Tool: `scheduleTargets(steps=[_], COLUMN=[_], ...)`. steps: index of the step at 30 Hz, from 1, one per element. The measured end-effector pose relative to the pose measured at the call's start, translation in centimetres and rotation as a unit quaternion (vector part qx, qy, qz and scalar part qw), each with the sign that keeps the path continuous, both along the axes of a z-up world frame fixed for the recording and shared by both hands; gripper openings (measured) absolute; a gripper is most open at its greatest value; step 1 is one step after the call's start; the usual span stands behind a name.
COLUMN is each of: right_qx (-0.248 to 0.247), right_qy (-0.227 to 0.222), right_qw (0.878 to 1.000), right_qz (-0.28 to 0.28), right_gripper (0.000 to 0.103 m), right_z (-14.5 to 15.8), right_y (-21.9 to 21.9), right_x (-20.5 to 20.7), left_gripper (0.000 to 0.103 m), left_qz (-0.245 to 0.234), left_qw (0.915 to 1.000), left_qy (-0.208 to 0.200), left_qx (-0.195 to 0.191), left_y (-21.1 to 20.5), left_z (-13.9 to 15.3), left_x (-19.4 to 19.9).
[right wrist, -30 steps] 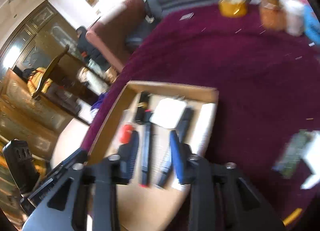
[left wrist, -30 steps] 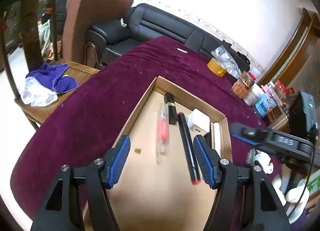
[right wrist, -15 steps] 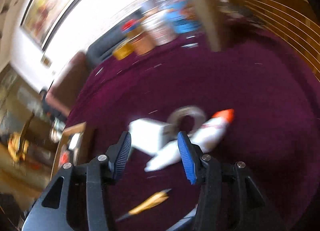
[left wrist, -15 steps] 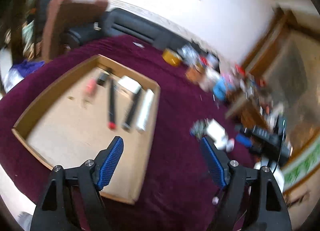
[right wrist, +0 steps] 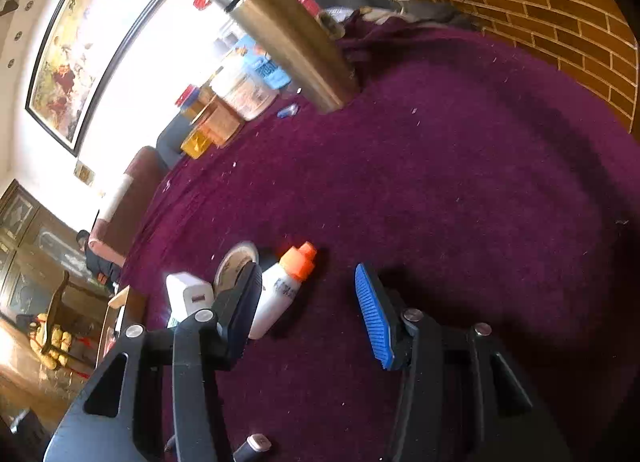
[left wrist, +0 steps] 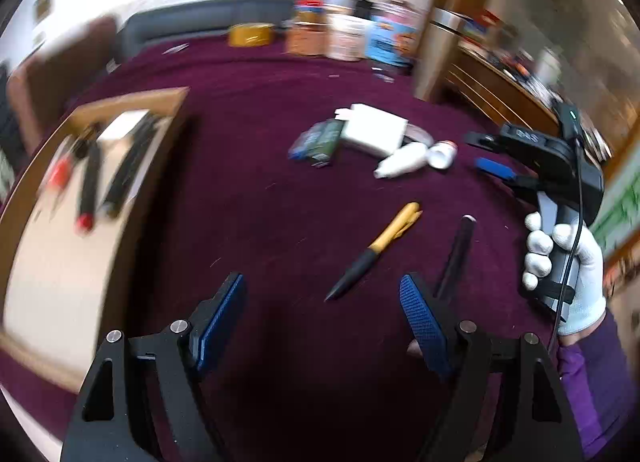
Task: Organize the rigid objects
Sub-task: 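Grasp the yellow pen on the table with the left tool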
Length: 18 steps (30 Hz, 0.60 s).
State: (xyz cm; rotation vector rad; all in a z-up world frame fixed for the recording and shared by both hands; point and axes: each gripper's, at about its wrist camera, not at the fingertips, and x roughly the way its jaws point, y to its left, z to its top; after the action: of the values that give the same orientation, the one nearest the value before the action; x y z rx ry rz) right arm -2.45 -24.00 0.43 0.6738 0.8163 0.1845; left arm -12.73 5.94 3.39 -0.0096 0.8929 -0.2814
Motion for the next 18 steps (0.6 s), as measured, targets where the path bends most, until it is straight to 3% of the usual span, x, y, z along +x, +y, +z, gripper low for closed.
scheduleTargets(steps=[3, 5, 7, 10, 12, 18], right_qx=[0.010, 0.019, 0.024, 0.023, 0.022, 0.017], right_qy=[0.001, 0.001, 0.001, 0.001, 0.000, -0.001], right_qw=[1.000, 1.000, 1.000, 1.000, 1.000, 1.000], right_qz=[0.003, 0.003, 0.002, 0.003, 0.003, 0.004], right_gripper=[0.047, 0.047, 0.047, 0.048, 0.048, 0.049], right_z=[-0.4, -0.5, -0.7, -0.8, -0.9, -0.9], right_y=[-0.3, -0.5, -0.7, -0.7, -0.7, -0.5], right_x=[0.1, 0.2, 0.1, -0.2, -0.1, -0.1], left_gripper=[0.073, 0.066, 0.039, 0.008, 0.004, 0.004], left_qz=[-0.043, -0.070, -0.087, -0.099, -0.102, -0.098], left_qw=[0.9972, 0.9934, 0.9911, 0.9902, 0.9910, 0.9932], left_qy=[-0.030, -0.038, -0.026, -0.019, -0.005, 0.005], left_qx=[0.054, 0.083, 0.097, 0.097, 0.087, 0.062], left_y=[-2.5, -3.9, -4.8, -5.5, -5.2, -3.7], left_z=[0.0, -0.5, -1.2, -1.8, -2.1, -2.0], left_x=[1.6, 3.0, 4.0, 4.9, 4.7, 3.6])
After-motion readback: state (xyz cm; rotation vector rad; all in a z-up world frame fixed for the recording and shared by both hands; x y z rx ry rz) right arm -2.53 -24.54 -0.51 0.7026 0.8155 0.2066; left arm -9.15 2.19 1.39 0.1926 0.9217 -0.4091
